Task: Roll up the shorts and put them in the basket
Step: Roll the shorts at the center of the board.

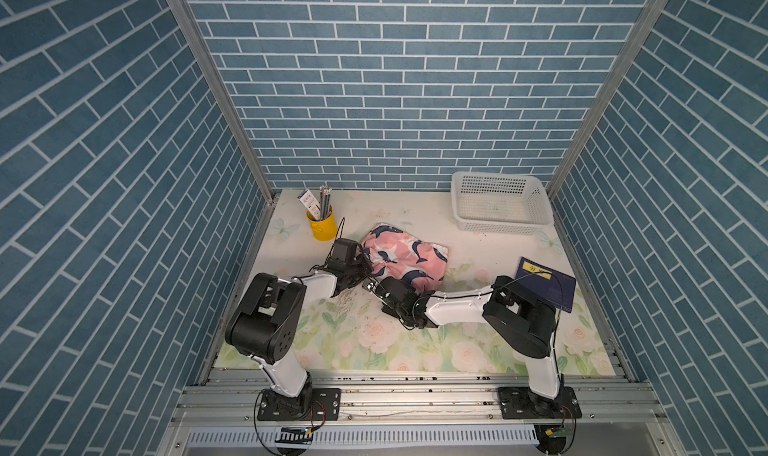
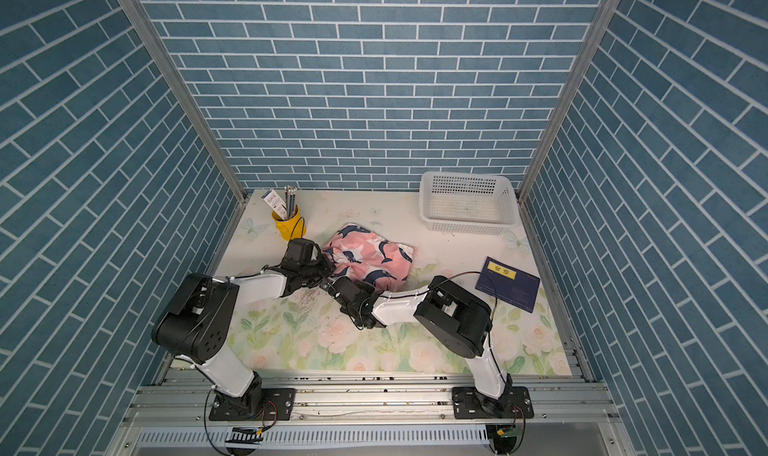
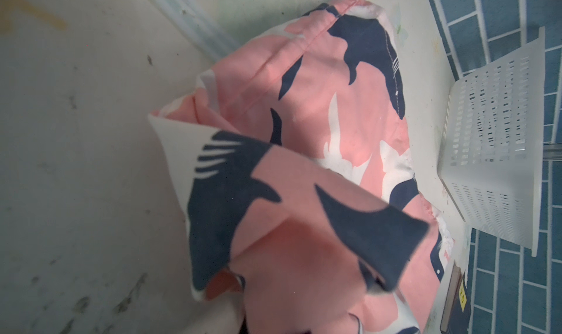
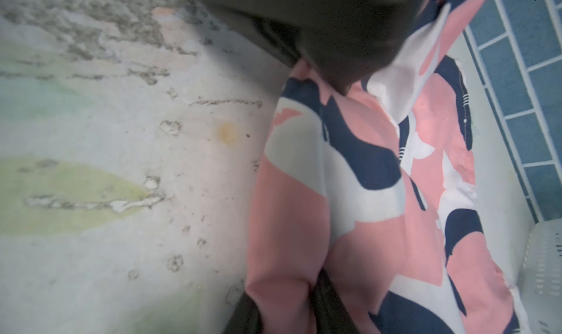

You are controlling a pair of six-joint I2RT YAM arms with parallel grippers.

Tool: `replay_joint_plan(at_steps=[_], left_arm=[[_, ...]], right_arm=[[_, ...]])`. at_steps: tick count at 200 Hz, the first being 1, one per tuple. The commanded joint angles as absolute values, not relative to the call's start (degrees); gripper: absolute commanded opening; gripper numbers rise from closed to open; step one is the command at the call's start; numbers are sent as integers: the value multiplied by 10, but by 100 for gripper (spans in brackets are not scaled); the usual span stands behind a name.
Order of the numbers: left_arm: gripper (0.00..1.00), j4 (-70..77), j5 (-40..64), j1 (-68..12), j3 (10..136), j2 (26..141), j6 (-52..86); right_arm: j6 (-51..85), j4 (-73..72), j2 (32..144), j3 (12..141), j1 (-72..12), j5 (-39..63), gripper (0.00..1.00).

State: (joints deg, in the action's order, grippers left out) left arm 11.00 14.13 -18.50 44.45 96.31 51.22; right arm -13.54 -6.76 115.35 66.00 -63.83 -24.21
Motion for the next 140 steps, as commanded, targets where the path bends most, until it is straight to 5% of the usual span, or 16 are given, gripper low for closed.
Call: replay_joint_plan(at_steps=[1, 16, 35, 47, 140], left_arm=[[0, 94, 155, -188, 444, 947, 512], [4, 102, 158, -186, 442, 945, 514], [49, 107, 141, -185, 436, 930, 514], [61, 107, 131, -180, 433, 917, 511], [72, 94, 73, -161, 347, 775, 483]], right_arm=[[-104, -42, 1169, 662, -613, -202, 7], [-86, -38, 1161, 660, -602, -151, 0], [-61, -25, 1152, 663, -587, -94, 0], [-36, -23, 1143, 661, -573, -46, 0], [154, -54, 1128, 661, -472, 336, 0]])
